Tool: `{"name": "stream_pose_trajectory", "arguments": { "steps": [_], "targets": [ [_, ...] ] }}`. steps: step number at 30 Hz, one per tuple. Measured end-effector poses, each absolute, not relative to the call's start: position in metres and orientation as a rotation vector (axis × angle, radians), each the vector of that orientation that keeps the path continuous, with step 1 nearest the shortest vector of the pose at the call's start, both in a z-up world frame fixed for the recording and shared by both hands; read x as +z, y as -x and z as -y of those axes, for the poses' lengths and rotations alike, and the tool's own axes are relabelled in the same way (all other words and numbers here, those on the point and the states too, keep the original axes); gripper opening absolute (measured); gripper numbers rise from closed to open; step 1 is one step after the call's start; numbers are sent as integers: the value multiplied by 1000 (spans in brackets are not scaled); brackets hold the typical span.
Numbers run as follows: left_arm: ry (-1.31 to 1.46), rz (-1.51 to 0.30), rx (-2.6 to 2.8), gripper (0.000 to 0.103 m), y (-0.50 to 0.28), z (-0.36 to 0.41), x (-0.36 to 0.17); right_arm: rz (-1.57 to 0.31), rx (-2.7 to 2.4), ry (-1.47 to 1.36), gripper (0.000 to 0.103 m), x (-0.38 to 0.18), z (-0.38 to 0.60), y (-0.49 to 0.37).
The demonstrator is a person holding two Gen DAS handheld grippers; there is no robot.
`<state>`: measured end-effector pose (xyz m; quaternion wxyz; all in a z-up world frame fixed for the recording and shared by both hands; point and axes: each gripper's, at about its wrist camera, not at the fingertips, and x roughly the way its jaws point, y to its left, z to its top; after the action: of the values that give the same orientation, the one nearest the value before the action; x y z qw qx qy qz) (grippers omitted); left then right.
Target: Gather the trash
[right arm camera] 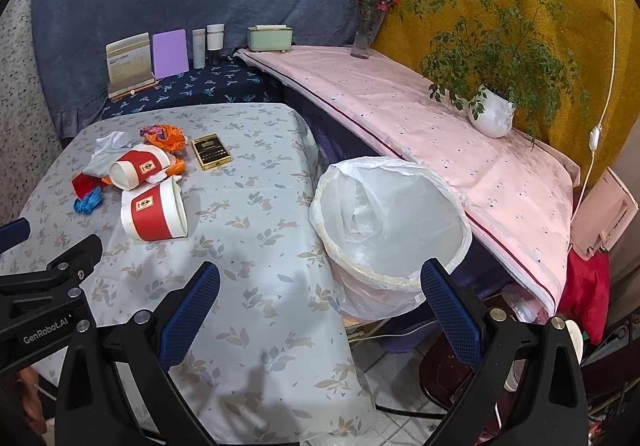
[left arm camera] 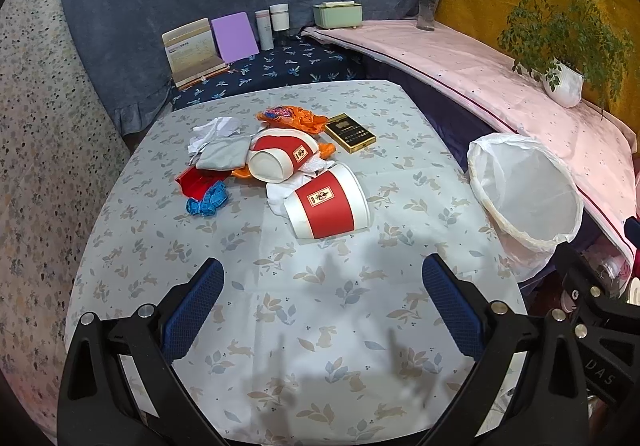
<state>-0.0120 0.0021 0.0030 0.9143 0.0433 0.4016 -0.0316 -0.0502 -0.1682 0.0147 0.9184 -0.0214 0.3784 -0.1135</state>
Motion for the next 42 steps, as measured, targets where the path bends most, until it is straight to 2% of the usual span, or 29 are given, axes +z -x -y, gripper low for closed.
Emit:
{"name": "stream_pose_trajectory", "arguments": {
  "steps": [15,31,42],
  "targets": [
    [-62,-835,2,96,-8,-35,-15,-769,-246,-5,96,6,166,30],
    [-2,-903,68,96,-47,-113,-42,-845,-29,29,96,-37,80,-33],
    [51,-897,-75,96,-111,-104,-44,-888,-23,46,96,-57,62,-63]
  ]
}}
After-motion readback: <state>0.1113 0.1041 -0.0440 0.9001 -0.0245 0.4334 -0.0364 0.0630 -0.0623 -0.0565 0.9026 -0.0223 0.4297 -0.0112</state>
